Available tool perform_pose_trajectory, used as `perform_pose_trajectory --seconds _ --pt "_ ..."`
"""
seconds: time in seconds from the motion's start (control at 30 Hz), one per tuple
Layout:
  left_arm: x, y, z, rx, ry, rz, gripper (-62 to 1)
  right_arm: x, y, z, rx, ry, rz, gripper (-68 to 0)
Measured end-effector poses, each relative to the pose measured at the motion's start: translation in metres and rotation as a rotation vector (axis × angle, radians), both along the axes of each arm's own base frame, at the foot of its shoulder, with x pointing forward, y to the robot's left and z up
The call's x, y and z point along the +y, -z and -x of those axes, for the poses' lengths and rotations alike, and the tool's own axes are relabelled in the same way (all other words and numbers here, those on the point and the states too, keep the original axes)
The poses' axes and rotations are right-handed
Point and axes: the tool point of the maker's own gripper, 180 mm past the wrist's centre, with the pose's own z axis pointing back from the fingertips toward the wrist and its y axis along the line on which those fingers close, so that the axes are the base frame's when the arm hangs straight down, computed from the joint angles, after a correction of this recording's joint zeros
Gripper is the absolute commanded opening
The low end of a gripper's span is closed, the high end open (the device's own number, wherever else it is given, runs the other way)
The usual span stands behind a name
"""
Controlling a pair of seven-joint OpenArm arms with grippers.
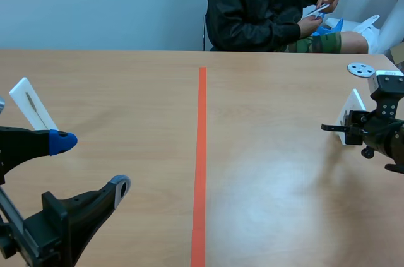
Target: Sort the leaf by its shape. The table is split by an orange tape line. A compound leaf with several leaflets goes to the left side, a simple leaf with one blade goes to the right side. Return to the home posture when a red brick is placed on the table.
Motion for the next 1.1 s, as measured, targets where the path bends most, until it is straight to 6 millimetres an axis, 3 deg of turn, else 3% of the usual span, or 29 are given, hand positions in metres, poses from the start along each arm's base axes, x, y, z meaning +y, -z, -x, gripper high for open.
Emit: perform_pose_trajectory --seconds 0.33,0.57,0.73,0.87,1.1 --pt "0.000 0.000 0.000 0.000 0.000 0.000 1.4 0.000 0.011 0.011 0.033 -0.031 0.051 -63.1" --pt "0.000 0.000 0.000 0.000 0.000 0.000 1.4 0.000 0.011 0.011 0.034 -0.030 0.050 -39.2" --pt "0.000 0.000 0.000 -0.001 0.000 0.000 1.4 0.003 0.009 0.010 0.030 -0.052 0.042 -30.8" --pt "0.000 -0.002 -0.001 -0.008 -0.001 0.006 1.4 0.007 -0.007 0.005 -0.002 -0.125 0.017 -24.9" --pt "0.000 -0.002 -0.001 -0.009 -0.001 0.007 1.4 -0.015 -0.057 -0.010 -0.070 -0.146 0.032 -10.2"
